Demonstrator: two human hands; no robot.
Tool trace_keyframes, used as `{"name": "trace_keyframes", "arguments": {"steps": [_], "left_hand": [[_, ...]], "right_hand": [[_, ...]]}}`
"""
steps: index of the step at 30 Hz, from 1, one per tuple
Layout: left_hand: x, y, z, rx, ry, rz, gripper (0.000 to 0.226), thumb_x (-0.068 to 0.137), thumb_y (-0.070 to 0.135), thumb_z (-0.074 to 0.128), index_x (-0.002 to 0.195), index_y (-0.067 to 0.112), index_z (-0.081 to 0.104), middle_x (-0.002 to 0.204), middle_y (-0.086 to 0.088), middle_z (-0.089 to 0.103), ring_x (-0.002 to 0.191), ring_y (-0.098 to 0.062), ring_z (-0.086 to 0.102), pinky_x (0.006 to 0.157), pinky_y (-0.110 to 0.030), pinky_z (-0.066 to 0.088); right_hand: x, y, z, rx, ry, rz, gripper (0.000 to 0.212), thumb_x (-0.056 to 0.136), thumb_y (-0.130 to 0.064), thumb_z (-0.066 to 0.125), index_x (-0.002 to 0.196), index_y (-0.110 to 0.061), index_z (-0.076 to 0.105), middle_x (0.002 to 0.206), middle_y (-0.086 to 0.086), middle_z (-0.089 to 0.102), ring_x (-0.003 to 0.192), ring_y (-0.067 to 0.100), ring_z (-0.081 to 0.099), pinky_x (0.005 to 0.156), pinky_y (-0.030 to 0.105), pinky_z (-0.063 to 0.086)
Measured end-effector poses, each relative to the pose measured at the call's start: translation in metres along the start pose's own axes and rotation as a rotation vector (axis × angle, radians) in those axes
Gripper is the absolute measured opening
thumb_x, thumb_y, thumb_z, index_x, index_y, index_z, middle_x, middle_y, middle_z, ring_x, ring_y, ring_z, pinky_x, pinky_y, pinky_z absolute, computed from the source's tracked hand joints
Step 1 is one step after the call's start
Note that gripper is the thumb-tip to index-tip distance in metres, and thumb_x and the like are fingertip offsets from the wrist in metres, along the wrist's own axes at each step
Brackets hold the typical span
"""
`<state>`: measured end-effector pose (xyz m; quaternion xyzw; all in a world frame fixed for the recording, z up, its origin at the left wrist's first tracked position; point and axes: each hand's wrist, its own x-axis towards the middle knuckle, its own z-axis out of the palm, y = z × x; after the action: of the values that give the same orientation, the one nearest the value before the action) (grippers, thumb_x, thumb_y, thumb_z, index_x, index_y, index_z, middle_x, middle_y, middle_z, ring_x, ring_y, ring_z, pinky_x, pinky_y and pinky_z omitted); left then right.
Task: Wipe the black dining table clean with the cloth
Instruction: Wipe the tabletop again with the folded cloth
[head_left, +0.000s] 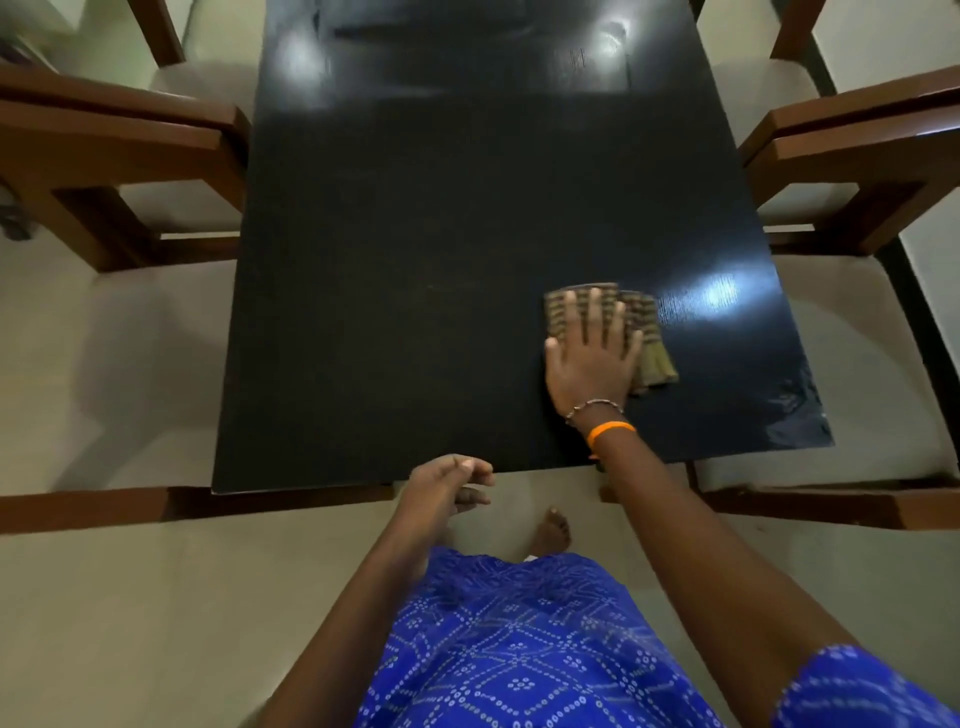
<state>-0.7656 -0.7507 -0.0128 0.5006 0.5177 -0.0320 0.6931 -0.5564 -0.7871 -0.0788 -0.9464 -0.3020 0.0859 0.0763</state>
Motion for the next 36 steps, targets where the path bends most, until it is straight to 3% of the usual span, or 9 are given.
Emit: {"name": "trace_keyframes", "arguments": {"steps": [3, 8, 14, 17, 23, 28, 31, 36], "left_hand": [[0.006, 0.007, -0.03, 0.036, 0.029, 0.023, 0.025, 0.098, 0.015, 0.039, 0.102, 0.013, 0.064, 0.094, -0.004, 0.065, 0.077, -0.01, 0.063, 0.063, -0.014, 0.049], [0.015, 0.013, -0.065, 0.053, 0.065, 0.015, 0.025, 0.098, 0.012, 0.039, 0.104, 0.012, 0.063, 0.097, -0.009, 0.064, 0.083, -0.016, 0.063, 0.075, -0.025, 0.05], [0.023, 0.024, -0.062, 0.183, 0.016, 0.074, 0.025, 0.097, 0.01, 0.039, 0.1, 0.014, 0.064, 0.096, -0.007, 0.063, 0.082, -0.014, 0.062, 0.078, -0.025, 0.05], [0.026, 0.03, -0.039, 0.257, -0.045, 0.151, 0.023, 0.096, 0.009, 0.041, 0.101, 0.011, 0.064, 0.092, -0.004, 0.063, 0.076, -0.008, 0.06, 0.071, -0.016, 0.049], [0.028, 0.028, 0.019, 0.395, -0.182, 0.211, 0.021, 0.094, 0.013, 0.047, 0.095, 0.026, 0.063, 0.094, 0.009, 0.061, 0.088, -0.004, 0.059, 0.071, -0.015, 0.046], [0.031, 0.021, 0.069, 0.675, -0.148, 0.411, 0.016, 0.092, 0.019, 0.051, 0.099, 0.03, 0.061, 0.101, 0.015, 0.055, 0.099, 0.001, 0.05, 0.08, -0.016, 0.041], [0.036, 0.02, 0.092, 0.882, -0.063, 0.562, 0.018, 0.088, 0.023, 0.057, 0.103, 0.034, 0.059, 0.103, 0.017, 0.054, 0.103, 0.0, 0.044, 0.088, -0.02, 0.035], [0.044, 0.017, 0.125, 1.065, 0.075, 0.706, 0.027, 0.081, 0.032, 0.065, 0.106, 0.034, 0.057, 0.108, 0.014, 0.051, 0.107, -0.006, 0.037, 0.087, -0.021, 0.023]], "right_hand": [[0.007, -0.073, 0.012, 0.012, -0.061, -0.159, 0.066, 0.092, -0.043, 0.038, 0.15, -0.03, 0.01, 0.16, 0.003, 0.006, 0.147, 0.031, 0.003, 0.114, 0.057, 0.0], [0.013, -0.167, 0.029, -0.027, -0.174, -0.48, 0.063, 0.093, -0.042, 0.038, 0.149, -0.031, 0.011, 0.16, 0.0, 0.004, 0.147, 0.03, 0.002, 0.115, 0.055, -0.001], [0.028, -0.13, 0.024, -0.083, -0.128, -0.663, 0.06, 0.093, -0.046, 0.036, 0.148, -0.037, 0.014, 0.16, -0.004, 0.011, 0.147, 0.025, 0.009, 0.116, 0.048, 0.007], [0.039, -0.081, 0.012, -0.058, -0.06, -0.512, 0.058, 0.092, -0.044, 0.038, 0.147, -0.038, 0.019, 0.159, -0.005, 0.015, 0.147, 0.024, 0.012, 0.116, 0.047, 0.009], [0.065, 0.063, -0.025, -0.032, -0.009, -0.132, 0.06, 0.093, -0.039, 0.043, 0.147, -0.036, 0.018, 0.159, -0.006, 0.012, 0.147, 0.024, 0.01, 0.117, 0.048, 0.009], [0.071, 0.161, -0.044, -0.003, 0.007, 0.161, 0.06, 0.094, -0.039, 0.04, 0.148, -0.036, 0.013, 0.16, -0.003, 0.01, 0.146, 0.029, 0.009, 0.117, 0.051, 0.007], [0.073, 0.183, -0.049, -0.004, -0.003, 0.173, 0.06, 0.095, -0.04, 0.038, 0.148, -0.036, 0.011, 0.16, -0.002, 0.009, 0.146, 0.029, 0.007, 0.116, 0.052, 0.007], [0.087, 0.188, -0.053, 0.013, 0.009, 0.162, 0.06, 0.094, -0.041, 0.038, 0.148, -0.036, 0.014, 0.16, -0.002, 0.009, 0.146, 0.028, 0.007, 0.116, 0.051, 0.011]]}}
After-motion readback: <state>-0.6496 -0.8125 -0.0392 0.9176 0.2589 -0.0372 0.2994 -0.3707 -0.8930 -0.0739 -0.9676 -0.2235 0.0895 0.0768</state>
